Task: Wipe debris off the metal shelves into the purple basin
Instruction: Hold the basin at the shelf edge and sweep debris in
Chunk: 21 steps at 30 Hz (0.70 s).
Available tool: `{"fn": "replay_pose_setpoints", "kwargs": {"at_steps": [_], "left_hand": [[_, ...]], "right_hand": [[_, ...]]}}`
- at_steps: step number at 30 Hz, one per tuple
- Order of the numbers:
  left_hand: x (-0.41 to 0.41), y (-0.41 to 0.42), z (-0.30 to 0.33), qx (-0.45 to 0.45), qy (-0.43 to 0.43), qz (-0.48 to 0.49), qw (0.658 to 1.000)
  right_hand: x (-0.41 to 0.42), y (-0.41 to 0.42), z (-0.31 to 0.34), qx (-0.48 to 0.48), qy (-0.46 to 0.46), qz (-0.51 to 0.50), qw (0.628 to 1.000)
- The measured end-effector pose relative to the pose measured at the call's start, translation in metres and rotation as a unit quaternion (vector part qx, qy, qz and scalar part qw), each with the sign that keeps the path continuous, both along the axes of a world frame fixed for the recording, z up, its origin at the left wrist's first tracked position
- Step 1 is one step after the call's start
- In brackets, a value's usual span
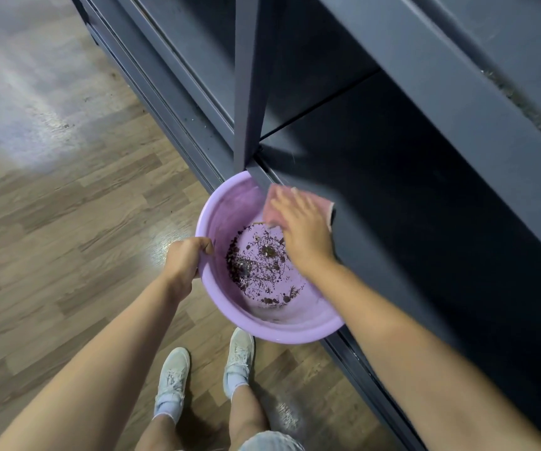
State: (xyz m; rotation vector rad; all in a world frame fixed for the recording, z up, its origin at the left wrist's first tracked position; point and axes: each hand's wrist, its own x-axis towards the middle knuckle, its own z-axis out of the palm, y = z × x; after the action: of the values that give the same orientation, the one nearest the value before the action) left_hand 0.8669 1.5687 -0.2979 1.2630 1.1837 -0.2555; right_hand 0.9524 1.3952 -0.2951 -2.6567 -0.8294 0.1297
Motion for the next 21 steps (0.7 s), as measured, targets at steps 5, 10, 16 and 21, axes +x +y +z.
{"fn": "replay_pose_setpoints", "kwargs": {"at_steps": [5, 10, 16, 21], "left_hand": [[0.004, 0.001, 0.000, -0.007, -0.001, -0.003, 1.000], [0.006, -0.001, -0.002, -0.002, 0.002, -0.011, 1.000], [0.009, -0.003, -0.001, -0.002, 0.003, -0.003, 1.000], [0.010, -0.001, -0.003, -0.004, 0.000, 0.001, 1.000]], "right_hand": [[-0.013, -0.006, 0.004, 0.028, 0.006, 0.088, 0.996], [0.051, -0.033, 0.022, 0.047, -0.005, -0.078, 0.996], [0.103, -0.032, 0.024, 0.037, 0.042, -0.197, 0.979], [0.133, -0.007, 0.008, 0.033, 0.073, -0.177, 0.981]]}}
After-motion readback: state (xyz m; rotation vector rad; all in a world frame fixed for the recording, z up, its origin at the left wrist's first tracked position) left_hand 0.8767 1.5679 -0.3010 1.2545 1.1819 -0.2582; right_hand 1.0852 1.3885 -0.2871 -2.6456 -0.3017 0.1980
